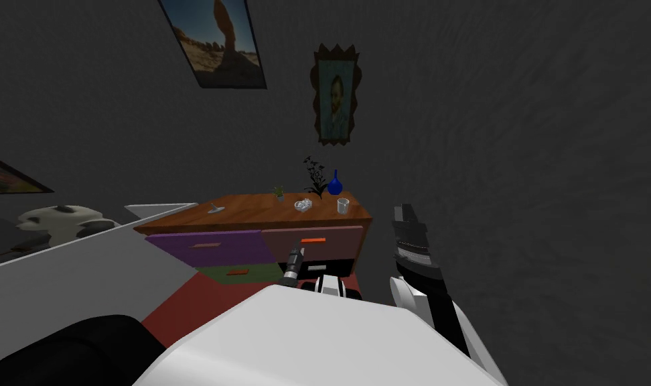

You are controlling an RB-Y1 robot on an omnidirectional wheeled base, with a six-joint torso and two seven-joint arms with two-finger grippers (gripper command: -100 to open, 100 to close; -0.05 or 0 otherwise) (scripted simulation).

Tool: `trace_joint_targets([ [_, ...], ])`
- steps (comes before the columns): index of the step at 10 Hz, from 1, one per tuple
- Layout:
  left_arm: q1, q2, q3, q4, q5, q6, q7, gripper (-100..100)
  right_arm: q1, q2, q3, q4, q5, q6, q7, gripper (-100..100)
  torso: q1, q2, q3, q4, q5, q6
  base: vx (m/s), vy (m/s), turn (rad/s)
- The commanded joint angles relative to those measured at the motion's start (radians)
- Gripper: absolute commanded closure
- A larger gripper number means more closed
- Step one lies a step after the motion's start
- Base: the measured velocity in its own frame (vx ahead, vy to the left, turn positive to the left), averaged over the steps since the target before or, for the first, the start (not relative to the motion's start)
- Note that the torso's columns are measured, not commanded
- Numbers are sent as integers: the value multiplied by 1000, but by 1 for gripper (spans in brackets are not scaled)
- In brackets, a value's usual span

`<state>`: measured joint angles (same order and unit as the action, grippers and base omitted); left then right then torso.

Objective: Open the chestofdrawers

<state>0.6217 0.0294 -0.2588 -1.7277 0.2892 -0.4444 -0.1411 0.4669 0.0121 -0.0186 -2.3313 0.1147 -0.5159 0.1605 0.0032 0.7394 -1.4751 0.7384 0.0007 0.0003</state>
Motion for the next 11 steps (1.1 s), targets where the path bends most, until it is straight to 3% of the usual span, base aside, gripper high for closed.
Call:
trace_joint_targets([
  [1, -3, -57, -7, 22, 4, -1, -2, -100, 0, 0, 0, 0, 0, 0, 0, 0, 3, 0, 0, 0, 1, 0, 20, -28, 38],
  [4, 7, -50, -8, 0, 4, 8, -8, -100, 0, 0, 0, 0, 0, 0, 0, 0, -1, -6, -3, -1, 0, 0, 68, 3, -6],
  [5, 8, -50, -8, -3, 4, 11, -9, 100, 0, 0, 0, 0, 0, 0, 0, 0, -3, -3, -3, -1, -1, 0, 11, 2, 2],
  [11, 44, -37, -27, -34, 6, 5, -12, 100, -1, 0, 0, 0, 0, 0, 0, 0, -2, 1, 0, 2, -1, -1, -153, -18, 1],
])
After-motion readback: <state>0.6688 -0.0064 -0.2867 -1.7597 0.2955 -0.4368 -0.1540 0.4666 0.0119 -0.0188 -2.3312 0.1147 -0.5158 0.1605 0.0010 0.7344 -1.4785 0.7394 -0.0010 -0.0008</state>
